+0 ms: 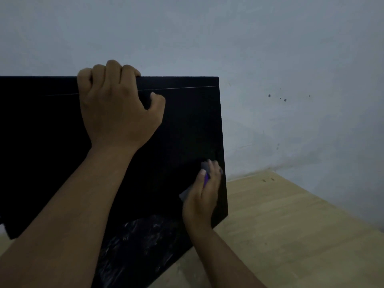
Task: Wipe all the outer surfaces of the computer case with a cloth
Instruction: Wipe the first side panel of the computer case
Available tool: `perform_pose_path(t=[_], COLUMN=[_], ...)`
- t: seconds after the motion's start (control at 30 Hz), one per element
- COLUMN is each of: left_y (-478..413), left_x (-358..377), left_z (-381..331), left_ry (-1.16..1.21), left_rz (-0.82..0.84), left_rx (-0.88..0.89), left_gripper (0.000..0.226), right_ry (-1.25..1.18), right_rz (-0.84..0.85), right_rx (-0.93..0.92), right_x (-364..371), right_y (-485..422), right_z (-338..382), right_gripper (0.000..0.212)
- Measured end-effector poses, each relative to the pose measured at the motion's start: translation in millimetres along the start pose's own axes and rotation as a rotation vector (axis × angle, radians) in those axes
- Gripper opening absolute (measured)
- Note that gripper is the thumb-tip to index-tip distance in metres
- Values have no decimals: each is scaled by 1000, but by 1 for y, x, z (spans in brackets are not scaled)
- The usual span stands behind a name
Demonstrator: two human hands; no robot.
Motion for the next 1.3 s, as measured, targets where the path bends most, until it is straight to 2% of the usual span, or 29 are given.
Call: perform_pose_path(t=[0.13, 0.23, 0.27, 0.4, 0.5, 0.6, 0.7, 0.8, 0.87, 0.93, 0.97, 1.03, 1.23, 1.3], left_y=[0, 0, 0, 1, 1, 1, 0, 0, 0, 0, 1, 0, 1, 1], left_x=[0, -1, -1, -1, 0, 1, 0, 0, 0, 0, 0, 0, 0, 1], left_z=[1, 2, 0, 1, 1, 1, 1, 0, 1, 2, 2, 3, 2, 1], left_ry=[-2, 6, 10, 8, 5, 8, 1, -2, -4, -5, -5, -1, 1, -4], left_rz=[7, 11, 11, 14, 10, -6, -10, -7, -3, 3, 9, 14, -4, -9], left_rx=[1, 5, 5, 2, 3, 1, -2, -3, 1, 7, 16, 19, 11, 13], left_gripper=[50, 51, 51, 51, 51, 50, 49, 50, 50, 50, 50, 50, 47, 46], right_ry=[-81, -25, -3, 55, 50, 24, -65, -120, -71, -10, 1, -4, 78, 58], right_rz=[205, 164, 116, -95, -138, -125, 40, 277, 400, 430, 405, 297, -91, -150], right_rx=[-252, -352, -326, -28, 95, 95, -74, -375, -555, -719, -743, -642, -20, 125], right_x=[11, 9, 6, -2, -4, -1, 9, 18, 20, 16, 12, 5, -10, -11], right_y=[8, 6, 2, -12, -18, -16, 6, 38, 45, 34, 27, 15, 4, 4], right_z=[29, 12, 1, -33, -34, -17, 12, 35, 29, 11, 2, -17, -63, -66], right_gripper=[46, 46, 47, 46, 36, 33, 44, 46, 49, 49, 49, 47, 58, 61])
Point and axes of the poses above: each hand's wrist, its own y-axis away from the middle knuckle, its own x-axis out of the palm, z = x × y, the point moved 2 cm from there along -y, towards the middle knuckle, and after that the axes turned 13 degrees about -z, right-handed, at the moved point
